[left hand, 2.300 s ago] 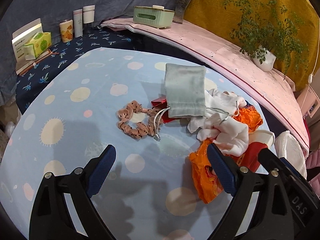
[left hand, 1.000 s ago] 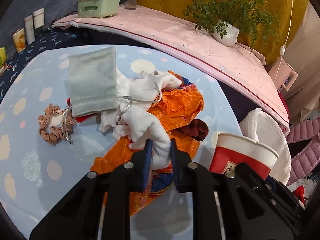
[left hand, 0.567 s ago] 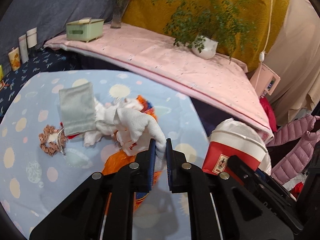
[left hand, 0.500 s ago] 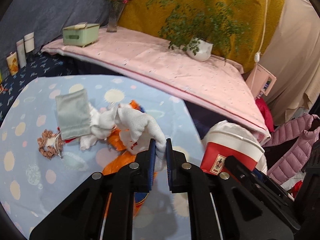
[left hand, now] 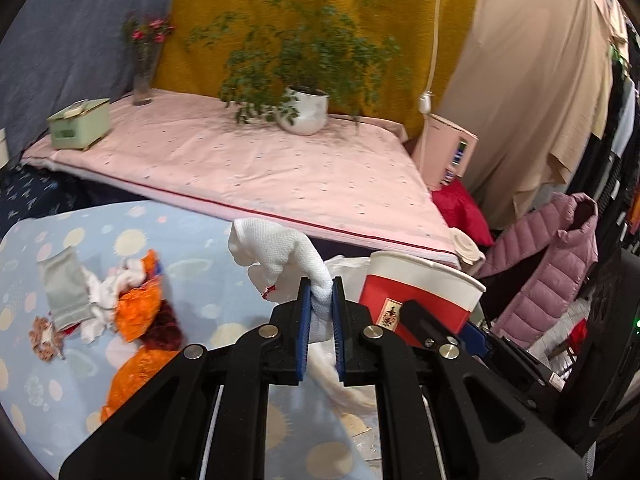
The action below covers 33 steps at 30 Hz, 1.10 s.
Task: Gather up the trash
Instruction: 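Carry the red cup and white cloth over the bin and open both grippers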
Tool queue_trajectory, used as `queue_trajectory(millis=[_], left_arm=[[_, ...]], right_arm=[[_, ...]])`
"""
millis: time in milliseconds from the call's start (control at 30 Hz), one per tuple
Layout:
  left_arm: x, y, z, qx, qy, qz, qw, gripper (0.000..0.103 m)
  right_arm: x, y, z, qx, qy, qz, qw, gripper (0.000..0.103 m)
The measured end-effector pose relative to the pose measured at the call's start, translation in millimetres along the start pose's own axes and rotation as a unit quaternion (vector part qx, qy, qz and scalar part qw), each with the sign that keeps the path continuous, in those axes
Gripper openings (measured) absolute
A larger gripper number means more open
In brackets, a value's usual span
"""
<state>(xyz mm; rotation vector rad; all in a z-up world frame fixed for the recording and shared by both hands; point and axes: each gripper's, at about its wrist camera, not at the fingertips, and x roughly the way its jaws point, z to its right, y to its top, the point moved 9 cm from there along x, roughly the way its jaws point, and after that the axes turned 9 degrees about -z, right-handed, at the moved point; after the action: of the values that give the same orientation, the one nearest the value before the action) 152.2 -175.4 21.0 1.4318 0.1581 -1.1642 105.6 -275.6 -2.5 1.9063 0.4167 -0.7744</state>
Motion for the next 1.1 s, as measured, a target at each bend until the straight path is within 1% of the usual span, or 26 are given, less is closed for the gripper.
queue_trajectory(millis=[167,333,500,633,733,767,800,833,867,900,933,1000,1100], left_arm=[[17,1,33,0.025,-0.017,-0.012,0.9995,0.010],[35,-3,57,0.041,-0.033,-0.032,0.9981,0.010],[52,-7,69,0.051,-0.040,-0.049,0.9967,0.010],[62,-10,75,0.057,-0.043,-0.056,0.9959,0.010],[69,-11,77,0.059,-0.041,-0.061,0.9956,0.012],[71,-11,77,0.058,-0.038,-0.060,0.9958,0.017],[72,-10,77,0.057,-0.033,-0.058,0.9961,0.030],[73,-9,76,0.056,-0.027,-0.055,0.9966,0.037],[73,-9,74,0.053,-0.019,-0.050,0.9972,0.051],[73,-8,72,0.051,-0.015,-0.046,0.9975,0.056],[72,-7,71,0.049,-0.013,-0.044,0.9977,0.057],[73,-7,68,0.047,-0.008,-0.045,0.9978,0.061],[74,-6,63,0.043,-0.002,-0.044,0.9981,0.062]], right_arm=[[-4,7,34,0.015,-0.026,0.007,1.000,0.030],[-1,8,64,0.032,-0.045,0.004,0.998,0.030],[7,5,86,0.046,-0.057,-0.004,0.997,0.030],[14,3,97,0.053,-0.064,-0.010,0.997,0.030],[18,1,102,0.055,-0.068,-0.014,0.996,0.031],[20,1,103,0.055,-0.070,-0.017,0.996,0.032],[21,1,104,0.057,-0.073,-0.018,0.996,0.034],[22,1,105,0.059,-0.077,-0.017,0.995,0.034],[24,0,106,0.060,-0.079,-0.018,0.995,0.034],[26,0,107,0.061,-0.081,-0.021,0.995,0.035],[26,0,108,0.062,-0.083,-0.021,0.994,0.037],[27,-1,110,0.065,-0.087,-0.020,0.994,0.045],[27,-2,110,0.066,-0.088,-0.019,0.994,0.047]])
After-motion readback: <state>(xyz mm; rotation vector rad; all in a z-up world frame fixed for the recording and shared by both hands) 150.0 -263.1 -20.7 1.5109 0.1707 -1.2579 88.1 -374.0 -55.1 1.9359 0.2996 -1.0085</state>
